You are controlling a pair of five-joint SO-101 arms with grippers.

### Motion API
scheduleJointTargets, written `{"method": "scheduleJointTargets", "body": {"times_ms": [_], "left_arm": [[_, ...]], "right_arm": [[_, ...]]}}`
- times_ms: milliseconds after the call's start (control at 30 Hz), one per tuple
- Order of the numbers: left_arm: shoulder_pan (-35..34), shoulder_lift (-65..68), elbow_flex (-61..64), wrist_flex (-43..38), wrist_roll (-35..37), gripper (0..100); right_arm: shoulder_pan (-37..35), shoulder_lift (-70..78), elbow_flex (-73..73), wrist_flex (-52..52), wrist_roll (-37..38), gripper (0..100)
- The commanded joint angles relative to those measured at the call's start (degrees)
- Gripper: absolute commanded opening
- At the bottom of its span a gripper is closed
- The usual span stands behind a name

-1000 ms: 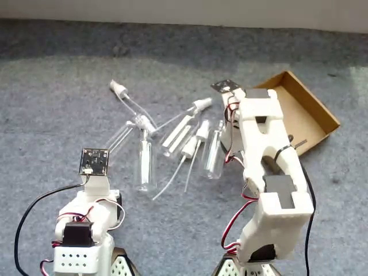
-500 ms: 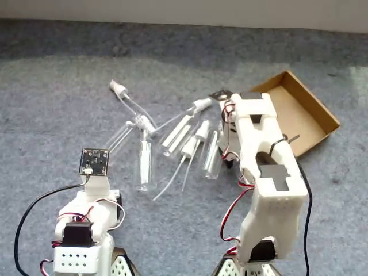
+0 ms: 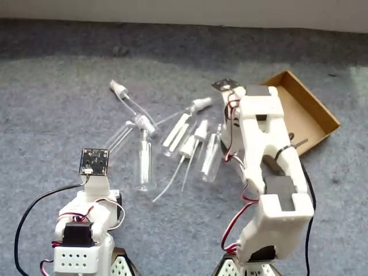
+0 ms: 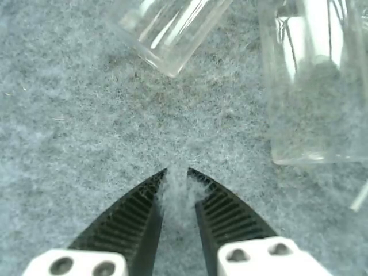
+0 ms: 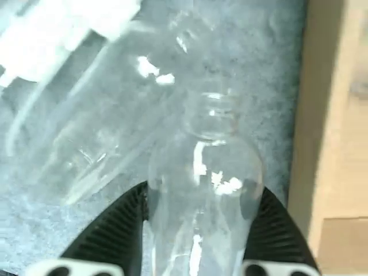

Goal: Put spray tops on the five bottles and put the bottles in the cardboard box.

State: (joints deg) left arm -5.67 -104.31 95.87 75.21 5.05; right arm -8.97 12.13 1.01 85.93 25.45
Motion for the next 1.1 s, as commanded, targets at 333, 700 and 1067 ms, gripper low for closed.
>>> {"method": "scheduleJointTargets", "body": {"times_ms": [333, 700, 1067], "left_arm": [[-0.8, 0.0, 1.3, 0.2, 0.4, 0], [-0.8, 0.0, 1.3, 0.2, 0.4, 0], [-0.8, 0.0, 1.3, 0.2, 0.4, 0]], "right_arm": [[-0.9, -42.2, 3.9, 10.1, 0.4, 12.8], [-0.9, -73.6, 41.2, -12.1, 0.4, 12.8], [-1.0, -86.6, 69.5, -34.3, -10.8, 12.8]]}}
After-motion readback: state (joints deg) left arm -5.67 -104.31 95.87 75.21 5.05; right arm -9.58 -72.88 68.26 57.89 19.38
